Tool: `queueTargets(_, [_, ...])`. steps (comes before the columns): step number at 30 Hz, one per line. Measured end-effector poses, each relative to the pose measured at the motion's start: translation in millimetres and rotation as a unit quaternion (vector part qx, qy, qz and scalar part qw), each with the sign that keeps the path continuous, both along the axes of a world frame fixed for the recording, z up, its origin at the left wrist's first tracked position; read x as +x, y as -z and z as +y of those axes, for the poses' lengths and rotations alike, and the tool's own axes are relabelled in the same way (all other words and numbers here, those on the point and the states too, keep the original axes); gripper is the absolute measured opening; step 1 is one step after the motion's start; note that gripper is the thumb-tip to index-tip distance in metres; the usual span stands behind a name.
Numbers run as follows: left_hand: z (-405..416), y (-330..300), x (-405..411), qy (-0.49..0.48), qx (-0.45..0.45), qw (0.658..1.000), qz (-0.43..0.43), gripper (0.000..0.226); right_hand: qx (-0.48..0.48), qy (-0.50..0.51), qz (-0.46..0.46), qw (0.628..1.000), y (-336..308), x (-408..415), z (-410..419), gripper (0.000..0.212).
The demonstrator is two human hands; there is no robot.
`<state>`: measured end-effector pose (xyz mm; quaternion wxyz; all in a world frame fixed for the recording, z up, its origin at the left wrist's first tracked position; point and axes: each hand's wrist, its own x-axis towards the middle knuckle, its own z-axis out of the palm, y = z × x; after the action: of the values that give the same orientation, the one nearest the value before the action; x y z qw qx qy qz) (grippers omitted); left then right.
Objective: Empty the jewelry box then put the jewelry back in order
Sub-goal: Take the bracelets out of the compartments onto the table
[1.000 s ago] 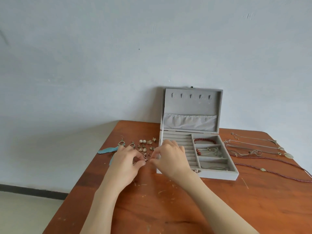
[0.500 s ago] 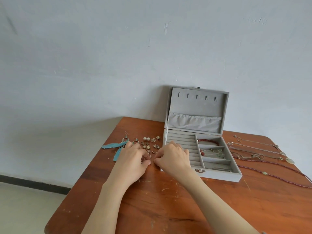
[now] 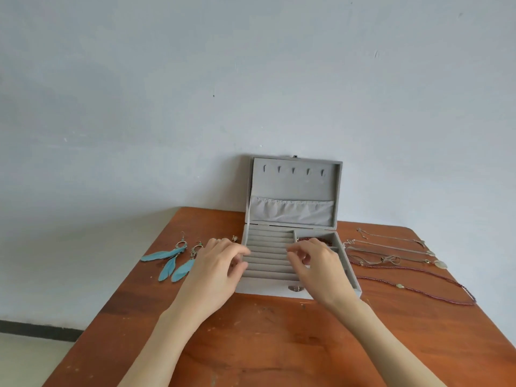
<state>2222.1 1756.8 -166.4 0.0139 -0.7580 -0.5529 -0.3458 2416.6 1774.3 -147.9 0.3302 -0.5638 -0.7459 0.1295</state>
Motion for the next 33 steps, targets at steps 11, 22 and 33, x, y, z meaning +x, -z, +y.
queueTargets(11, [73,-35,85,0.040,-0.064,0.989,0.127,0.027,0.001,0.099,-0.041,0.994,17,56,41,0.023])
queueTargets(22, [116,-19,125,-0.057,-0.129,0.956,0.256,0.024,0.003,0.071,-0.002,0.998,28,63,54,0.024])
queueTargets(33, [78,-62,122,0.153,-0.195,0.967,-0.065,0.004,0.075,0.057,0.073,0.993,19,63,47,0.022])
